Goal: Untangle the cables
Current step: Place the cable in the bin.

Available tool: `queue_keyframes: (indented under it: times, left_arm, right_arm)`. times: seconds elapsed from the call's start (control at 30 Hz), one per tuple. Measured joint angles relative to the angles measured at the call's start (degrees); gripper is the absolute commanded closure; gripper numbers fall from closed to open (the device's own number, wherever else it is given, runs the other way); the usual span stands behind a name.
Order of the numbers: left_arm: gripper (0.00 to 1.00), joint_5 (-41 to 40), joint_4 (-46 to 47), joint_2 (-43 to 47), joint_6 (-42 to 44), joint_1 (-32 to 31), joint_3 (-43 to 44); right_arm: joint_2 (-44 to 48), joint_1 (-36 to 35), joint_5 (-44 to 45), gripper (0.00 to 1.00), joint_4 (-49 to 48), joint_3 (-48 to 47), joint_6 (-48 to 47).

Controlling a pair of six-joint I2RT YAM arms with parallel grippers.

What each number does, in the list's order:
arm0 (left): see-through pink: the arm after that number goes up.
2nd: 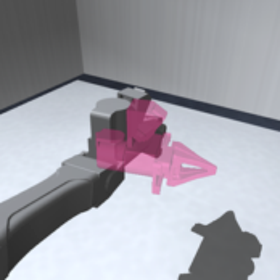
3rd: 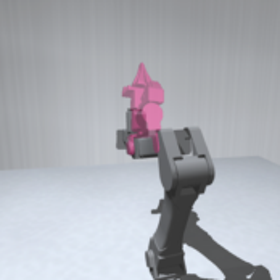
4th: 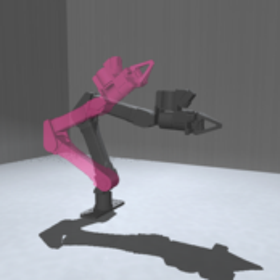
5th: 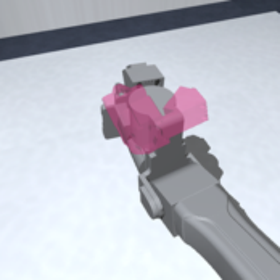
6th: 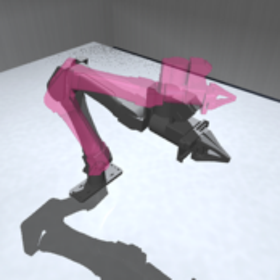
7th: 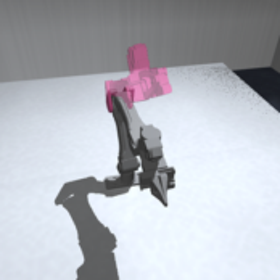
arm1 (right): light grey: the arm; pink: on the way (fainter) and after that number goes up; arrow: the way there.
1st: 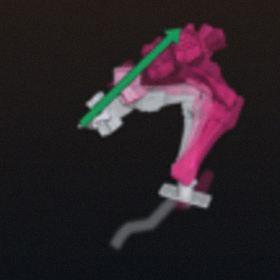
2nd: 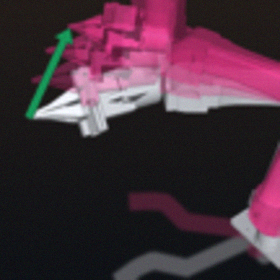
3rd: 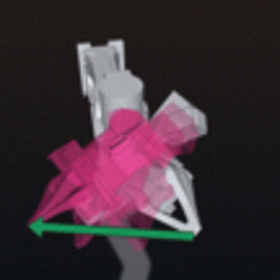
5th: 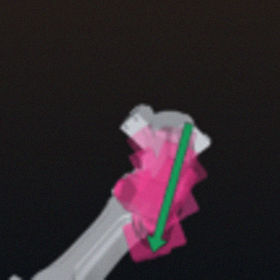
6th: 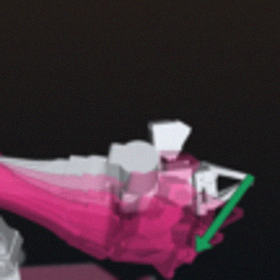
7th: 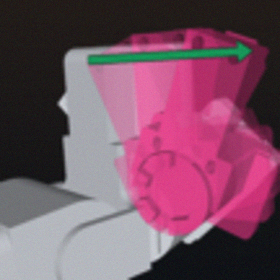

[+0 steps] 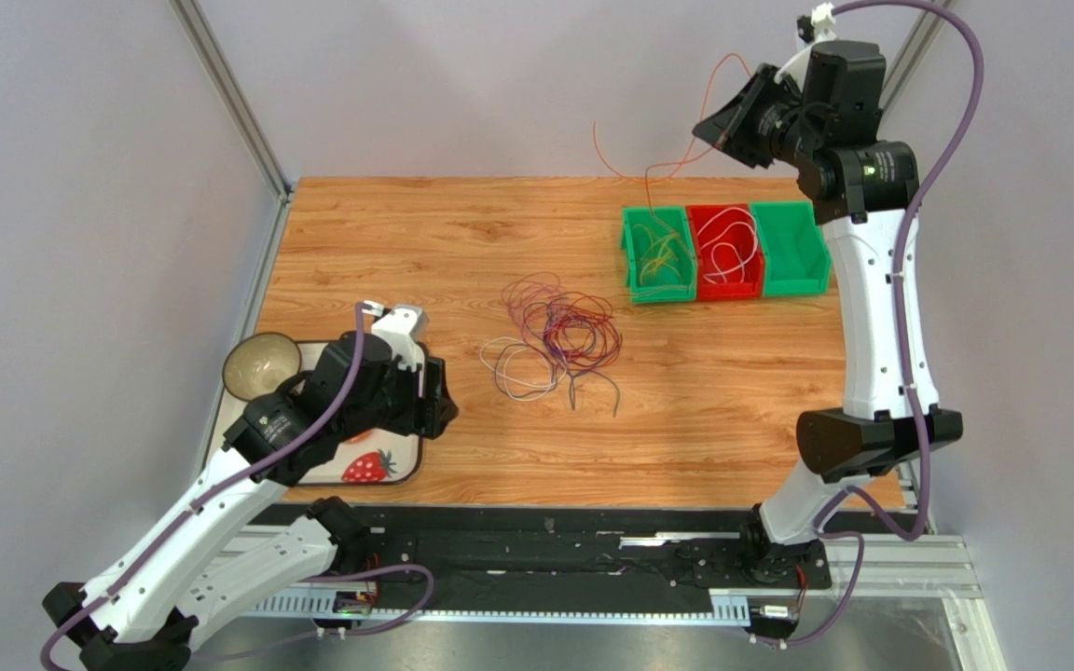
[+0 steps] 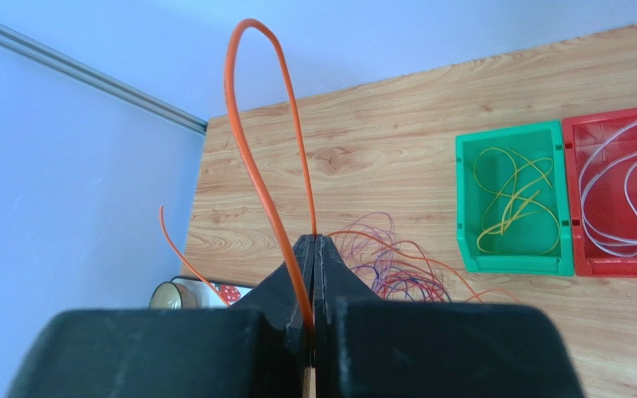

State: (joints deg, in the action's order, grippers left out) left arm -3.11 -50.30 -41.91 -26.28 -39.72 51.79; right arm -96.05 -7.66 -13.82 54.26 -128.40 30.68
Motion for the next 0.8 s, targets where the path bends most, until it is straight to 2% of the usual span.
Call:
queue_keyframes:
  times: [0.23,0.8]
  left_arm:
    - [0.27,-0.2,0.0,0.1,0.0,0.0,0.0]
    - [0.27,-0.5,0.0,0.1,-0.3,0.0,0.0]
  right_arm:
    - [-5.6,0.0,-0.5,1.00,0.2,-9.1,0.2]
    - [-16.5,1.9,0.3,1.00,-8.6,-9.2,0.6]
